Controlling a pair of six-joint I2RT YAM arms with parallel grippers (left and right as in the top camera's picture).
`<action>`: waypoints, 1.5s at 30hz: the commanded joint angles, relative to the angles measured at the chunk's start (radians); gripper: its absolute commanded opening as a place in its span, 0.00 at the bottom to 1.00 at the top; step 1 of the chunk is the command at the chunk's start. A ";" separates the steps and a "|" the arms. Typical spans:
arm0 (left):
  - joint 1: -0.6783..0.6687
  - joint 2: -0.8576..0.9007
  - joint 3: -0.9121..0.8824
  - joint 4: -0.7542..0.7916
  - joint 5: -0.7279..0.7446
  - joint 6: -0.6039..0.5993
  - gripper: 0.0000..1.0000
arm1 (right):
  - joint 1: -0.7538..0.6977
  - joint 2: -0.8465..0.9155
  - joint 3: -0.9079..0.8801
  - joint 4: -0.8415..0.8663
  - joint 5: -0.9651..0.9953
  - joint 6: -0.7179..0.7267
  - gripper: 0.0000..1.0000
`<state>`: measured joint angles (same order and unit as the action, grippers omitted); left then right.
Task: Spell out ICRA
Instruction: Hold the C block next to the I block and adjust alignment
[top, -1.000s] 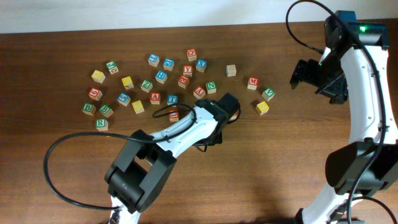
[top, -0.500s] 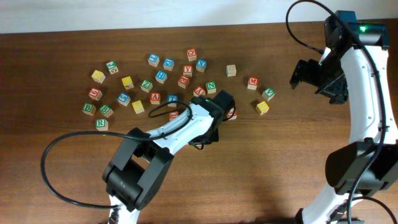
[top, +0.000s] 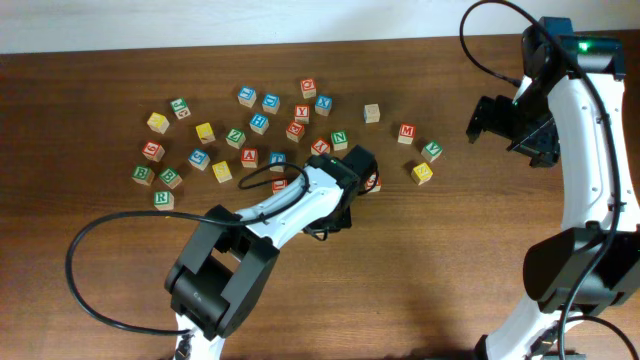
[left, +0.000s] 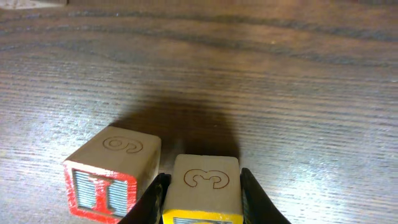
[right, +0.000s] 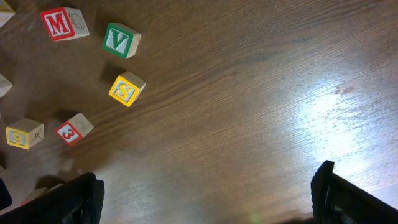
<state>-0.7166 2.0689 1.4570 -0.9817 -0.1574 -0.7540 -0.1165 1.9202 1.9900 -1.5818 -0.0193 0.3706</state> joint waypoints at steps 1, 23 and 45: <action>0.002 0.016 0.010 0.004 -0.032 -0.016 0.21 | -0.002 0.007 0.009 0.001 0.002 0.012 0.98; 0.018 0.016 0.010 0.009 0.048 -0.016 0.20 | -0.002 0.007 0.009 0.004 0.002 0.012 0.98; 0.020 0.016 0.010 0.031 0.037 -0.015 0.27 | -0.002 0.007 0.009 0.004 0.002 0.012 0.98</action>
<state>-0.7044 2.0689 1.4570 -0.9527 -0.1120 -0.7578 -0.1165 1.9202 1.9900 -1.5810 -0.0196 0.3714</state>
